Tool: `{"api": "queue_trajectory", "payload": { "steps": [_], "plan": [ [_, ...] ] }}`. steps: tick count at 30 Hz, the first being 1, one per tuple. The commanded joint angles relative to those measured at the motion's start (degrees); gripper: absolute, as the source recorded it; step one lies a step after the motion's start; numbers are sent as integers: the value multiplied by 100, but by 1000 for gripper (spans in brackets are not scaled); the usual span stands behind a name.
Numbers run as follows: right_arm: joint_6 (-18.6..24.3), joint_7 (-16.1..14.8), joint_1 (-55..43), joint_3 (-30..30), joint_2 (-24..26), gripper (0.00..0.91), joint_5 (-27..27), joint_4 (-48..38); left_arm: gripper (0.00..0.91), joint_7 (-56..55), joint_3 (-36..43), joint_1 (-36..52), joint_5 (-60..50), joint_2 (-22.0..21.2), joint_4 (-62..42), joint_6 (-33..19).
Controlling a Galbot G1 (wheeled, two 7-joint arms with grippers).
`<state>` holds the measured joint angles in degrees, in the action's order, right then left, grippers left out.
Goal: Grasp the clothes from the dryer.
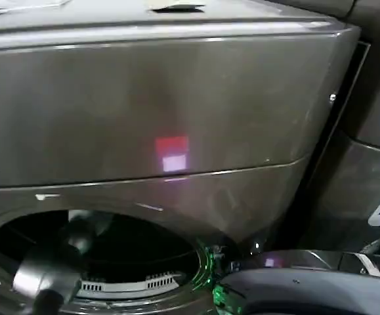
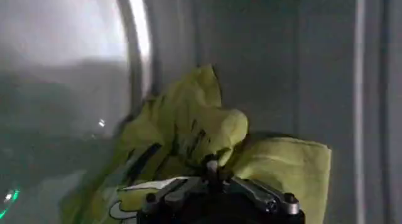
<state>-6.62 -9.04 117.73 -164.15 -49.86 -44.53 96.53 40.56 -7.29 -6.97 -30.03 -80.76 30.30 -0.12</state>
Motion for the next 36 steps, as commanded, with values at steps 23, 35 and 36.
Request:
{"api": "queue_trajectory", "payload": {
  "steps": [23,35,36],
  "plan": [
    [294,79,-92,74,49,907,255,-97,0,-5187,-1640,-3055,2674,-384,4412,-620],
    [236,66,-41,-38,1,907,323,-89,0,-5190,-1633,-3043,2654,-388,4367,-422],
    [239,61,-35,-45,1,907,326,-93,0,-5192,-1636,-3030,2651,-392,4360,-422]
  ]
}}
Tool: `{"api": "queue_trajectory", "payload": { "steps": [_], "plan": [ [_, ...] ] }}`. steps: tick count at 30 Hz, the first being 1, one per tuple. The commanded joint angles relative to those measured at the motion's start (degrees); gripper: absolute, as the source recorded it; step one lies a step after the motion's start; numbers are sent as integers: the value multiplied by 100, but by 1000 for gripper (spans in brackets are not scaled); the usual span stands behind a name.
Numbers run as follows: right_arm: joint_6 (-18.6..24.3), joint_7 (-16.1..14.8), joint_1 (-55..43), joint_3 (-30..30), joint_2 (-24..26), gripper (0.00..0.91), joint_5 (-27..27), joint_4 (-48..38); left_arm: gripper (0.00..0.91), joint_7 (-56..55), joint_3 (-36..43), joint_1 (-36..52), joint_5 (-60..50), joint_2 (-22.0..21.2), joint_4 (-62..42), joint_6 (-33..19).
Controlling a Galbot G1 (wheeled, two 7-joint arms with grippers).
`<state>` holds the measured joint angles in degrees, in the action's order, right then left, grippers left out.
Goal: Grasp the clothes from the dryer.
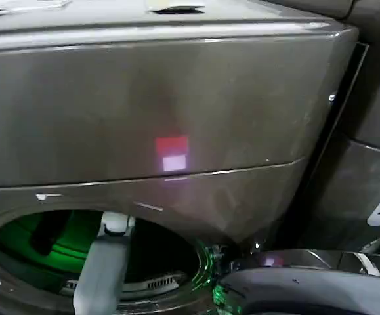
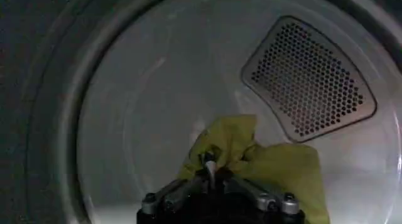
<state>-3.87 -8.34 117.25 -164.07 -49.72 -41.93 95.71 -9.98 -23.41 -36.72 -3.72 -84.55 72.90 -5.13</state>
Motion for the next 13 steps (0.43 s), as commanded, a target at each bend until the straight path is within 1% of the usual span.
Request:
{"api": "queue_trajectory", "payload": {
  "steps": [1,6,13],
  "plan": [
    [-43,-9,18,-64,-14,907,64,-13,0,-135,-28,-43,11,-11,94,84],
    [-99,12,-12,-46,-15,907,68,2,0,-115,-27,-60,40,52,159,95],
    [-116,25,51,-125,-47,907,94,-26,0,-97,31,-3,42,24,150,105]
  ]
}}
